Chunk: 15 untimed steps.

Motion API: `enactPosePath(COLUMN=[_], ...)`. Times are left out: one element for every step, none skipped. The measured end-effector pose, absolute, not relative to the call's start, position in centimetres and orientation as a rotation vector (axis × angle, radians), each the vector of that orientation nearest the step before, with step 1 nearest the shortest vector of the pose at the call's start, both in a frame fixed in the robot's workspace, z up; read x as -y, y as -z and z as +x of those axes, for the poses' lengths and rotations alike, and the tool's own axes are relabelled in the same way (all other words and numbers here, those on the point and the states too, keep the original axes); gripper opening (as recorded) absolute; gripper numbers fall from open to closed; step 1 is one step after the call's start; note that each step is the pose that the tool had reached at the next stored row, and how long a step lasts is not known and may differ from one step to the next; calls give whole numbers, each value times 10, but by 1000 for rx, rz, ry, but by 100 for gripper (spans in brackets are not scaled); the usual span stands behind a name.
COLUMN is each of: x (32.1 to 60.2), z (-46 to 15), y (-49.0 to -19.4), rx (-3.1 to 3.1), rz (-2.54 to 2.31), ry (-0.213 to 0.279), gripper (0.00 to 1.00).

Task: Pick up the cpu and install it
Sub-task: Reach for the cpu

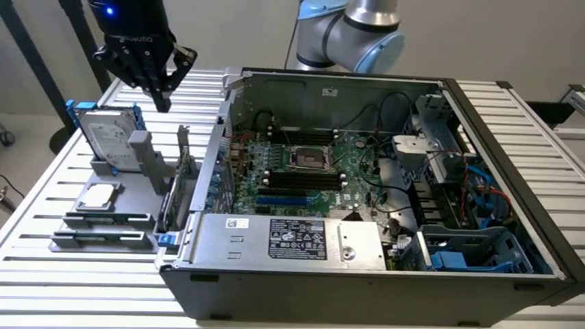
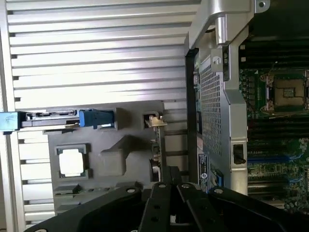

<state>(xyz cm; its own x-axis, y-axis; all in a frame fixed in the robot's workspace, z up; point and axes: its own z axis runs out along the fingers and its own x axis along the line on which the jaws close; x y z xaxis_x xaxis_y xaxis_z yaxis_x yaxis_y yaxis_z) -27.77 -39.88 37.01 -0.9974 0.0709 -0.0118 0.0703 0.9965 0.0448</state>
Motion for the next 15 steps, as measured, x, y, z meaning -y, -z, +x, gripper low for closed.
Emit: enactPosePath(x=[399,399,399,399,399,399,399,399,399,399,399,399,399,399,399], z=[-283,-287,-292,-296,-301,-305,-310,-314,-319,-323,-328,-333,-337,-342,-346], y=[-369,-369,-368,-367,-367,-366,-365,-365,-364,-364,-363,-363,-362,-362,-361], rx=[-3126,-3127,-3128,-3128,-3129,-3130,-3131,-3132,-3133,-3135,-3136,-3137,-3138,-3140,-3141], rz=[111,111,111,111,111,111,111,111,111,111,111,111,111,112,112], ry=[-69,-68,-67,-67,-66,-64,-63,-62,-61,-59,-58,-56,-55,-54,-53], gripper=[11,11,11,11,11,11,11,11,11,11,11,11,11,11,11])
